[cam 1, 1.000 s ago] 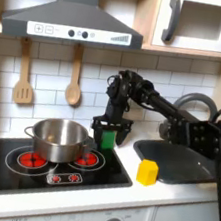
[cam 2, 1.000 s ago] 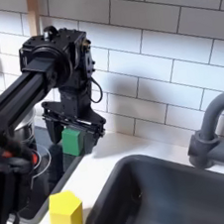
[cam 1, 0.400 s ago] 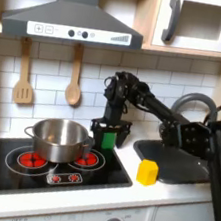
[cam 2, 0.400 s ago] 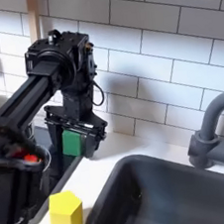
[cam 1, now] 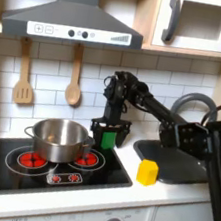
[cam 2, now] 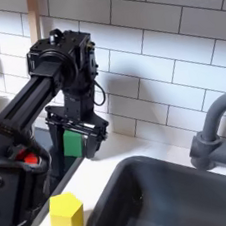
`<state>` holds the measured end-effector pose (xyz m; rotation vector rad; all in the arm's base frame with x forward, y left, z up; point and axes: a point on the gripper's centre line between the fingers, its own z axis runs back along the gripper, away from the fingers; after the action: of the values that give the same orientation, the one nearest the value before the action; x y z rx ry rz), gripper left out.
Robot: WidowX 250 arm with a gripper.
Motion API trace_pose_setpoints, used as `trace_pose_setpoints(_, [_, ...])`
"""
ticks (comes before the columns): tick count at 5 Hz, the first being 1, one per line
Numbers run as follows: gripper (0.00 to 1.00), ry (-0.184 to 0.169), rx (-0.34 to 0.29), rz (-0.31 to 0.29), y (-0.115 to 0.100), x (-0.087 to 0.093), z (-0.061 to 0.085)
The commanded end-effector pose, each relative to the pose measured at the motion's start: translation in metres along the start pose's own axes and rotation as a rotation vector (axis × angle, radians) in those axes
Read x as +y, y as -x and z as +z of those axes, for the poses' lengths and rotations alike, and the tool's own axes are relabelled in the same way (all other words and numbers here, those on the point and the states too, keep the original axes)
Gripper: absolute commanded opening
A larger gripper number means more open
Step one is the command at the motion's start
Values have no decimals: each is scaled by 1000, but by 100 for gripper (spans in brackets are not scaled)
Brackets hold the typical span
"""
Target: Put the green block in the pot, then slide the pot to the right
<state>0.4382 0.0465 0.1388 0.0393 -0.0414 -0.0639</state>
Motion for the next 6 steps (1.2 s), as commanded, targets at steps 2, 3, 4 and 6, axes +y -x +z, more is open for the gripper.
trace_pose_setpoints(2, [0,1,-12,20,8,-1,3])
trace_pose_setpoints(3, [0,2,-29,7,14,-2,9])
trace_pose_setpoints(4, [0,5,-33,0,23,-2,13])
trace_pose_setpoints(6, [0,12,-83,-6,35,2,39])
